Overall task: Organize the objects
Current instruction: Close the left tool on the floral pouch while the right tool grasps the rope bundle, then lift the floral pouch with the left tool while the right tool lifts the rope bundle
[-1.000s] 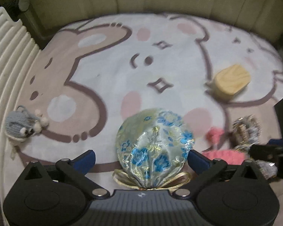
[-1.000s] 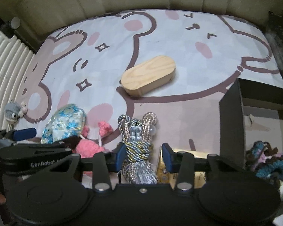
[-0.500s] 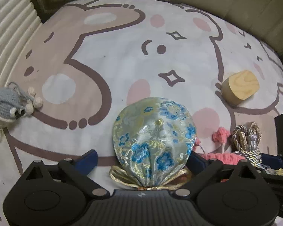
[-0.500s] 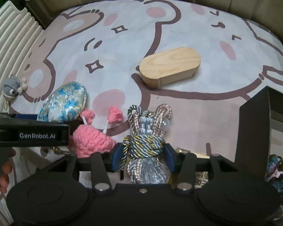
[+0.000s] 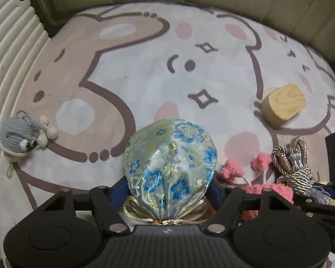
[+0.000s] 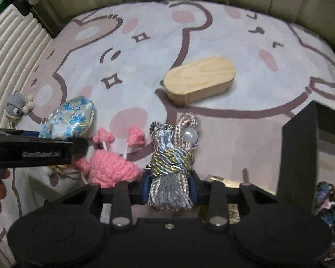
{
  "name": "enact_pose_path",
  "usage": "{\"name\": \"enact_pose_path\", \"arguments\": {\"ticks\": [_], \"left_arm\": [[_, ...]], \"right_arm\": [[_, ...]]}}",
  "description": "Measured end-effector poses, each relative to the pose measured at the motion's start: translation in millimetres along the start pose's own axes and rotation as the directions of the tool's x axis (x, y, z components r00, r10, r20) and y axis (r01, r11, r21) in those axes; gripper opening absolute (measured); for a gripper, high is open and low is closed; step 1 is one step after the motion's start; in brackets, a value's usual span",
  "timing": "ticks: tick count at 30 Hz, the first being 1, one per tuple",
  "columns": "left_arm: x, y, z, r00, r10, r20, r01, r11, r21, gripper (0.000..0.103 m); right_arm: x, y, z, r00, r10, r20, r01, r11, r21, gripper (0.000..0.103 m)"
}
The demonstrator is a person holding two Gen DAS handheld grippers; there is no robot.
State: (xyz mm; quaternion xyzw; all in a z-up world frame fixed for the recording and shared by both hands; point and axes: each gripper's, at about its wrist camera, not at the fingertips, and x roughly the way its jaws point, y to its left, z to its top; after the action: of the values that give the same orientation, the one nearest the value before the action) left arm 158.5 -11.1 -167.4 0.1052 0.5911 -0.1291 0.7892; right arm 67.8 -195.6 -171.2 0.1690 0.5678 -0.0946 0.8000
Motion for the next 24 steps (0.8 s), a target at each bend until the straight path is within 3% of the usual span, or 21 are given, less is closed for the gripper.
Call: {"name": "enact_pose_path", "arguments": {"ticks": [5, 7, 12, 14, 16, 18, 24], "left_arm": [[-20.4, 1.2, 1.0, 0.998, 0.012, 0.063, -0.011, 1.000, -0.028, 0.063], [-28.1, -1.3, 0.6, 0.997, 0.005, 0.079, -0.003, 1.000, -0.028, 0.053], [-36.6, -5.9, -3.3, 0.997, -0.010, 0.077, 0.011, 1.000, -0.012, 0.053], [-35.6, -4.5, -6.4, 0.997, -0.027, 0.066, 0.028, 1.000, -0.013, 0.059], [-34.2, -1.1, -8.7, 0.998, -0.039, 0.048, 0.040, 0.999, -0.032, 0.083], [-33.0, 4.8, -9.0, 0.998, -0.043, 0.049, 0.046, 0.997, -0.066, 0.092], [-18.5, 15.0, -5.8, 0.999, -0.041, 0.030, 0.045, 0.990, -0.133, 0.094]], "right_arm": [[-14.8, -5.8, -0.6, 0.998, -0.011, 0.059, 0.010, 1.000, 0.025, 0.035], [-23.6, -6.6, -1.2, 0.995, -0.021, 0.098, 0.018, 0.999, 0.026, 0.035], [-40.7, -7.5, -4.6, 0.989, -0.029, 0.145, 0.024, 0.999, 0.033, 0.035], [-44.6, -7.7, -5.8, 0.988, -0.022, 0.150, 0.017, 0.999, 0.037, 0.035], [-46.5, -8.0, -6.3, 0.988, -0.018, 0.152, 0.012, 0.999, 0.040, 0.035], [-46.9, -8.0, -6.5, 0.988, -0.015, 0.154, 0.008, 0.999, 0.044, 0.035], [-45.7, -6.4, -5.2, 0.988, 0.001, 0.157, -0.007, 0.999, 0.035, 0.036]]}}
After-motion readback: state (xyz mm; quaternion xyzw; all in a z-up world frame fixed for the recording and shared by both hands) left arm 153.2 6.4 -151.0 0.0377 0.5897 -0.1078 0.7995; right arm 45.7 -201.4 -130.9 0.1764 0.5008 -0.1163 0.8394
